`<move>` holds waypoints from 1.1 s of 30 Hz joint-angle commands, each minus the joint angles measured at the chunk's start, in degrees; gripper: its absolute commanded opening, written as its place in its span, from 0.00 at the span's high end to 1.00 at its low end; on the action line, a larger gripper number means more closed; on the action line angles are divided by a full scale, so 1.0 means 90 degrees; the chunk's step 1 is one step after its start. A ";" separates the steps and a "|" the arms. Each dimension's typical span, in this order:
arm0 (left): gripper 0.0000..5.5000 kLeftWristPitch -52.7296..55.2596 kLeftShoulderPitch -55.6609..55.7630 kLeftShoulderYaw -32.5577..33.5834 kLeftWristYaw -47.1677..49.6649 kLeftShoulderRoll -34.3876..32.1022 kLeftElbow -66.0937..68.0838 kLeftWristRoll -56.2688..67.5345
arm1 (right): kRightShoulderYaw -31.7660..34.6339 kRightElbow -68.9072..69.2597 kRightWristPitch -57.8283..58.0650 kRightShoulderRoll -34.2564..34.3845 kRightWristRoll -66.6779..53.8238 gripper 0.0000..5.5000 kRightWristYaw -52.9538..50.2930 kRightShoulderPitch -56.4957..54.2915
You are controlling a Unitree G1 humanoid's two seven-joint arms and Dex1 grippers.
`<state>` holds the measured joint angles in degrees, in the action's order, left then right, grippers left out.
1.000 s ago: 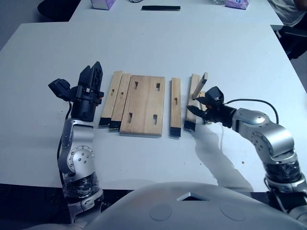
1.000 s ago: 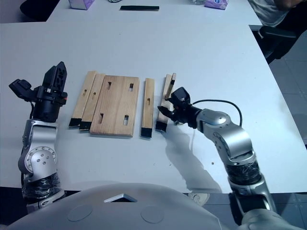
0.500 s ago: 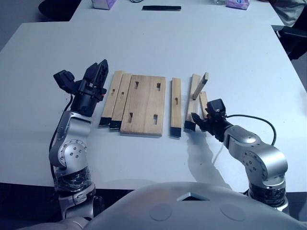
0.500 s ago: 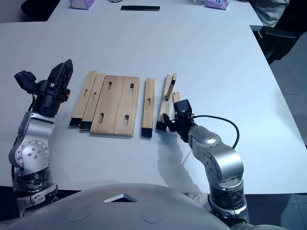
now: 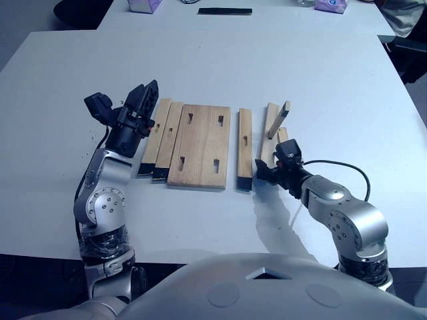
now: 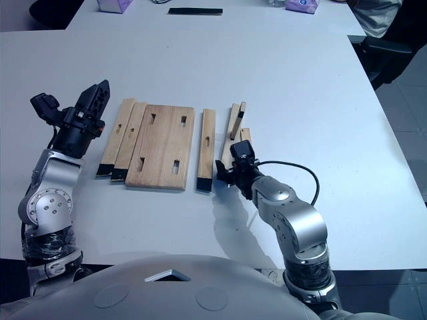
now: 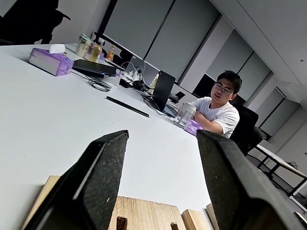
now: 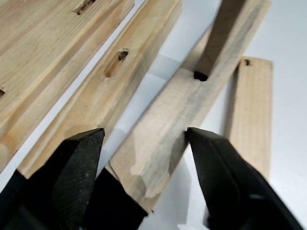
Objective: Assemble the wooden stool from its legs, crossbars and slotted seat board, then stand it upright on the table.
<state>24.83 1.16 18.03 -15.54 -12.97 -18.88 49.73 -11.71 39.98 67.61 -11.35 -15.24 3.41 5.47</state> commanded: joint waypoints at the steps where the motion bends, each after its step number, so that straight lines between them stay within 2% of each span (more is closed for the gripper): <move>1: 0.52 0.0122 0.0151 -0.0025 -0.0102 -0.0131 0.0139 -0.0027 | -0.0114 -0.0237 -0.0228 0.0100 0.0177 0.42 -0.0116 0.0074; 10: 0.52 0.0202 0.0074 -0.0020 -0.0155 -0.0142 0.0090 -0.0033 | -0.0374 -0.0663 -0.0495 -0.0037 0.0534 0.42 -0.0129 0.0310; 17: 0.52 0.0221 -0.0043 -0.0012 -0.0126 -0.0127 0.0021 -0.0015 | -0.0253 -0.0261 -0.0549 -0.0313 0.0553 0.42 0.0047 0.0732; 23: 0.52 0.0233 -0.0022 -0.0036 -0.0155 -0.0115 0.0068 -0.0026 | -0.0328 0.0009 -0.0808 -0.0347 0.0638 0.42 0.0115 0.0709; 29: 0.52 0.0182 -0.0053 -0.0001 -0.0106 -0.0072 0.0015 -0.0046 | -0.0395 -0.0481 -0.0899 -0.0405 0.0790 0.42 0.0190 0.0410; 33: 0.52 0.0133 -0.0147 -0.0049 -0.0126 -0.0034 0.0004 -0.0135 | -0.0040 -0.0645 -0.0725 -0.0126 0.0482 0.51 0.0315 0.0244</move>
<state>26.22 0.69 17.97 -16.67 -13.30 -18.27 49.55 -13.80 34.89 59.68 -13.12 -9.45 5.47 8.49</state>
